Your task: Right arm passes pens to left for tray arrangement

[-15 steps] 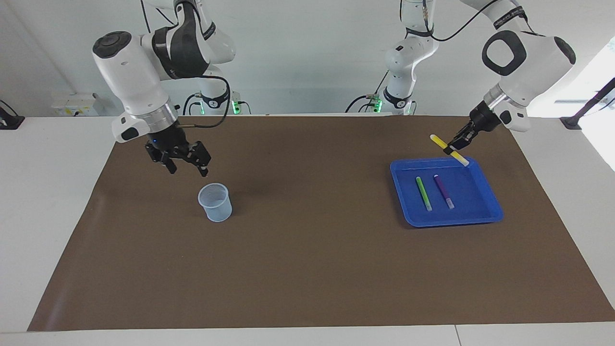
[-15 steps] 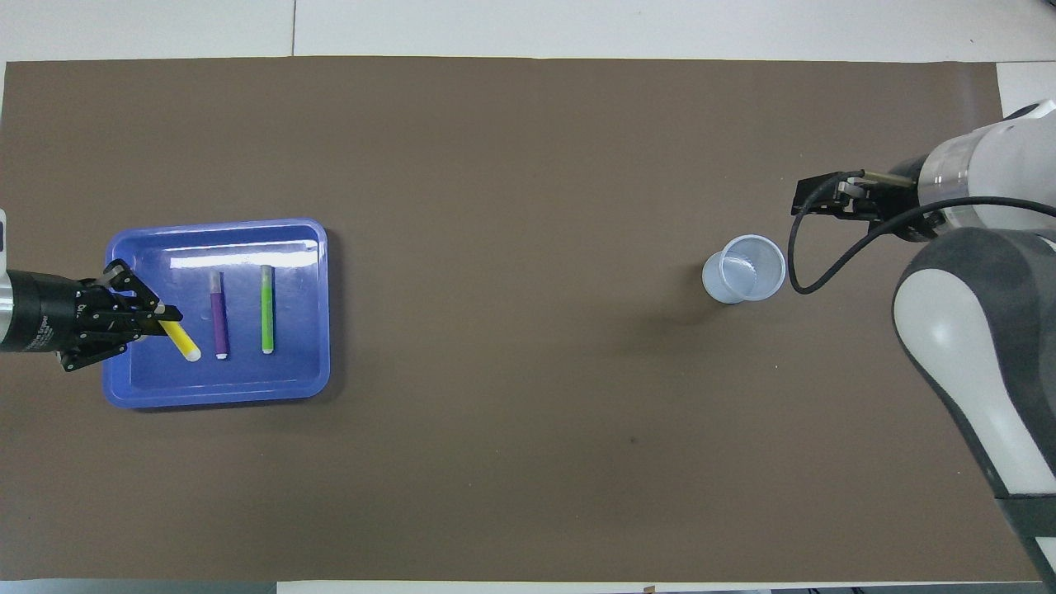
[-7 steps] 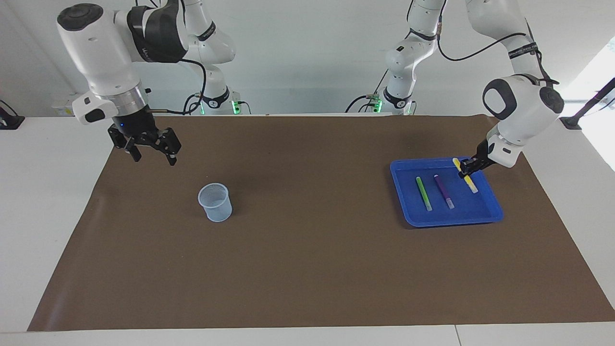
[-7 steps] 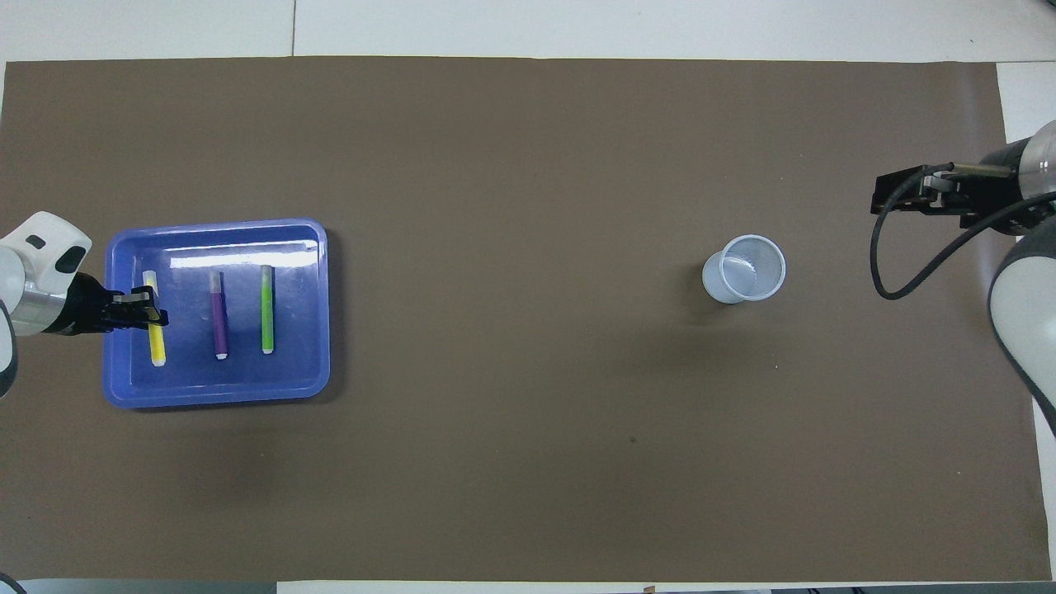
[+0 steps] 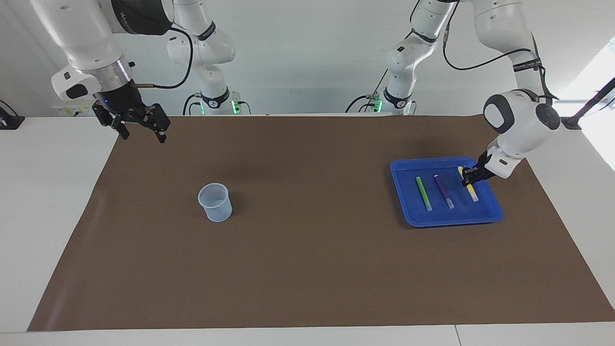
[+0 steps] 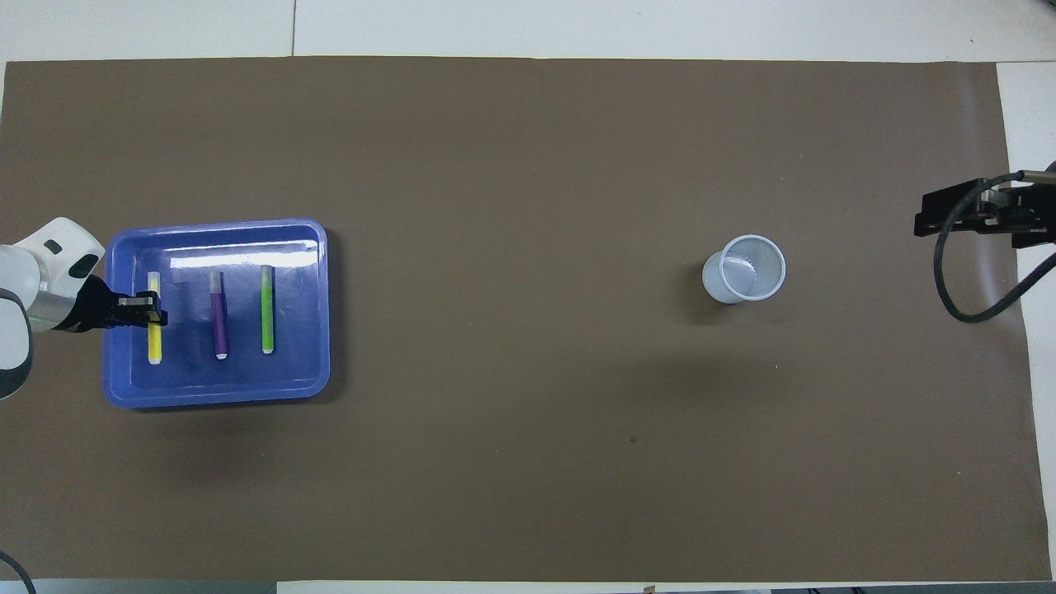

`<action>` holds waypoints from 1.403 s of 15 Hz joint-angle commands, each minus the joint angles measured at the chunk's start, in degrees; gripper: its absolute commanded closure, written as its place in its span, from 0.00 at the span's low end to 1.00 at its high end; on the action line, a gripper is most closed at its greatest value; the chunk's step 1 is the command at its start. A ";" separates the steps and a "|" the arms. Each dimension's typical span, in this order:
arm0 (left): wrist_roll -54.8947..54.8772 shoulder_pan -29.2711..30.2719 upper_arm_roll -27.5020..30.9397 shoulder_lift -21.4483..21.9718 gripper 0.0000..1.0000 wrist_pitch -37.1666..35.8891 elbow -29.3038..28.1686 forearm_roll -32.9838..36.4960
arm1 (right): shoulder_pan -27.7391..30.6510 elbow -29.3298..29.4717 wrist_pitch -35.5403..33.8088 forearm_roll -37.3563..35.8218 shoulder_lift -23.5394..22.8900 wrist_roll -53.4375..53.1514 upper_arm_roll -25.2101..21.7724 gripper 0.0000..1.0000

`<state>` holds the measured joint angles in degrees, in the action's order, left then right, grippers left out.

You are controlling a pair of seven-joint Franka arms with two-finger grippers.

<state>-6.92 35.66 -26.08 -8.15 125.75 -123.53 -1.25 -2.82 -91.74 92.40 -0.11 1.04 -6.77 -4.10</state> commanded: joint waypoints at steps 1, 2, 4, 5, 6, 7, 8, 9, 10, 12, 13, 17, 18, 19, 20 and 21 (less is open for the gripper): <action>0.33 0.47 -0.46 -1.07 1.00 0.99 0.22 1.16 | 0.45 1.73 -3.79 -1.12 0.01 2.02 0.14 0.00; 1.20 0.38 -0.46 -1.25 1.00 1.25 0.04 1.16 | 0.45 2.09 -4.50 -1.12 -0.08 2.72 0.14 0.00; 1.56 0.03 -0.46 -1.25 1.00 1.25 -0.13 1.16 | 0.45 1.92 -5.12 -1.12 0.27 3.08 0.14 0.00; 1.47 0.02 -0.46 -1.34 1.00 1.25 -0.13 1.16 | 0.45 1.74 -5.39 -1.12 0.53 3.08 0.14 0.00; 1.56 0.11 -0.46 -1.34 1.00 1.25 -0.13 1.16 | 0.45 1.48 -5.48 -1.12 0.62 3.08 0.14 0.00; 1.47 0.29 -0.46 -1.34 1.00 1.25 -0.31 1.16 | 0.45 1.22 -5.48 -1.03 0.71 3.08 0.14 0.00; 1.30 0.46 -0.46 -1.34 1.00 1.34 -0.31 1.16 | 0.45 1.04 -5.48 -1.03 0.89 2.99 0.14 0.00; 1.03 0.38 -0.46 -1.43 0.01 1.51 -0.22 1.16 | 0.45 0.95 -5.30 -1.12 0.98 3.08 0.14 0.00; 1.12 0.29 -0.55 -1.43 0.00 1.51 -0.13 1.16 | 0.45 1.04 -5.39 -1.12 0.98 3.08 0.14 0.00; 1.30 0.11 -0.55 -1.43 0.00 1.51 -0.22 1.16 | 0.54 1.12 -5.22 -1.21 0.89 2.64 0.49 0.00; 1.38 0.20 -0.55 -1.43 0.00 1.51 -0.13 1.16 | 0.89 1.04 -5.13 -1.21 0.89 2.56 0.75 0.00; 1.47 0.29 -0.55 -2.04 0.00 1.25 0.57 1.16 | 1.51 0.95 -5.56 -1.21 0.98 1.59 1.90 0.00; 1.56 0.29 -0.55 -2.04 0.00 1.25 0.74 1.16 | 1.59 0.86 -5.57 -1.21 1.06 1.50 2.86 0.00; 1.65 0.11 -0.55 -2.13 0.00 1.08 1.18 1.16 | 2.03 0.60 -5.83 -1.21 1.15 1.41 3.47 0.00; 1.73 -0.15 -0.55 -2.22 0.00 0.81 1.97 1.08 | 2.12 0.42 -6.00 -1.21 1.15 1.15 3.74 0.00; 1.73 -0.32 -0.63 -2.48 0.00 0.46 2.76 1.08 | 2.12 0.42 -6.01 -1.21 1.33 1.15 3.74 0.00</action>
<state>-6.42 35.62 -26.43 -9.34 126.29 -122.98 -1.25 -2.05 -90.32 87.18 -0.12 1.15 -5.32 -1.74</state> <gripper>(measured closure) 0.000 0.000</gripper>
